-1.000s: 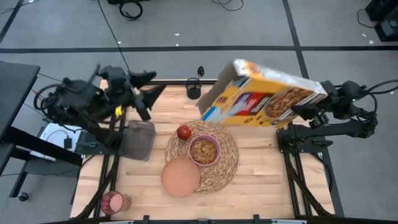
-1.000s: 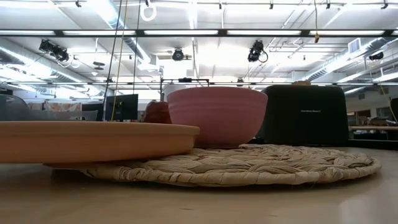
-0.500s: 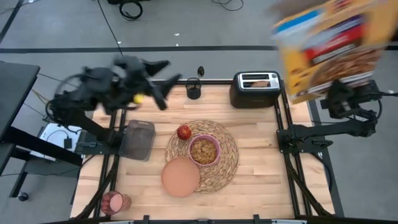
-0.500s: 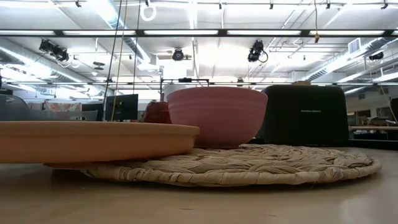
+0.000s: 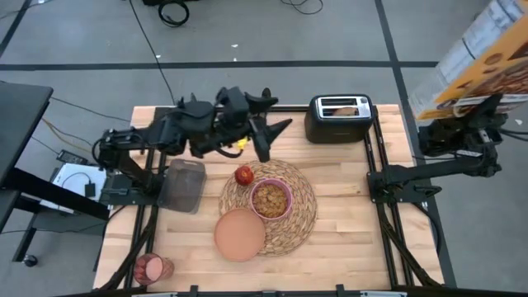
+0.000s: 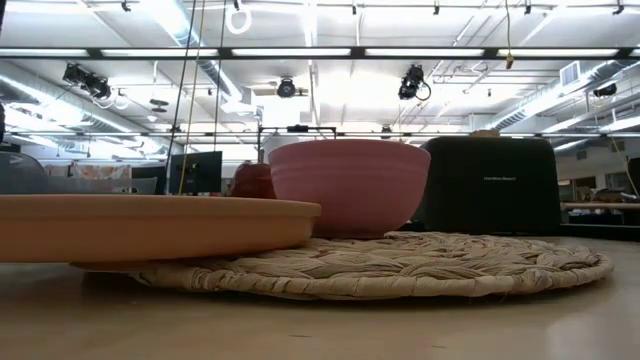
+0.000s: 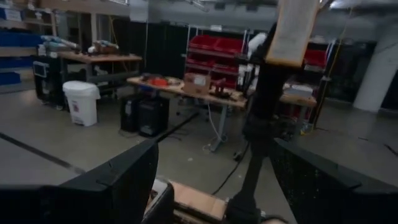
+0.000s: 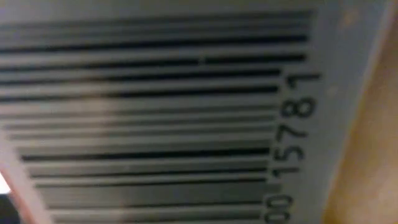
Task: Arrange a breakfast setting
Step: Pour the cereal into the pink bowl
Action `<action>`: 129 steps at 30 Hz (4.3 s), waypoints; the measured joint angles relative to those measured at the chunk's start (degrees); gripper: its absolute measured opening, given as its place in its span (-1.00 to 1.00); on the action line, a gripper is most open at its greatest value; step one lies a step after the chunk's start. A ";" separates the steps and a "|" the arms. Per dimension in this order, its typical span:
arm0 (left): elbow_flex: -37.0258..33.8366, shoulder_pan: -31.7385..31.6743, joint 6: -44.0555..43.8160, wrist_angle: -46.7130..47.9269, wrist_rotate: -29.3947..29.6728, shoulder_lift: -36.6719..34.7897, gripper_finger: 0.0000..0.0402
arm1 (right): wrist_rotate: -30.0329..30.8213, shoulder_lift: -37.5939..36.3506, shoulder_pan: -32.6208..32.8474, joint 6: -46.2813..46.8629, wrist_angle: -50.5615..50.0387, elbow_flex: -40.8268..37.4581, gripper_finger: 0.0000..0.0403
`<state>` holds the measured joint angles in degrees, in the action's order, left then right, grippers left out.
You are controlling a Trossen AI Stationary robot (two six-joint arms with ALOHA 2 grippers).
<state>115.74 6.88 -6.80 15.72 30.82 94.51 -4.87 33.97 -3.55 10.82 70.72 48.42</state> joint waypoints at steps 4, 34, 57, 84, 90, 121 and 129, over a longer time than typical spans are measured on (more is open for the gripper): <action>-0.02 -0.03 -0.27 0.42 -0.92 0.97 0.56 | -0.49 1.88 0.00 2.46 -0.14 0.04 0.02; 0.00 -2.02 3.36 -18.98 -13.98 6.50 0.56 | -2.95 11.33 -0.27 1.24 -16.76 0.74 0.02; 0.00 -5.45 -0.73 -23.97 -22.73 6.96 0.56 | -3.61 17.36 -4.11 2.19 -15.27 0.63 0.02; -0.04 -12.87 5.22 -4.85 -21.46 -4.65 -0.36 | 0.32 14.30 -4.08 -3.51 -39.44 0.74 0.91; 0.12 -15.61 5.47 21.46 -12.17 -12.71 -0.36 | 0.53 9.43 -2.01 -3.16 -53.66 0.74 0.96; -72.15 -27.35 -5.14 12.81 14.97 -48.28 -0.42 | 41.49 11.96 19.32 -4.57 -54.94 0.74 0.89; -84.79 -27.33 -6.35 3.43 23.74 -52.23 -0.42 | 46.33 14.99 21.03 -4.37 -52.04 0.74 0.89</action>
<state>30.95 -20.45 -13.15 19.15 54.56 42.29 41.45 48.96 17.47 6.45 18.68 49.17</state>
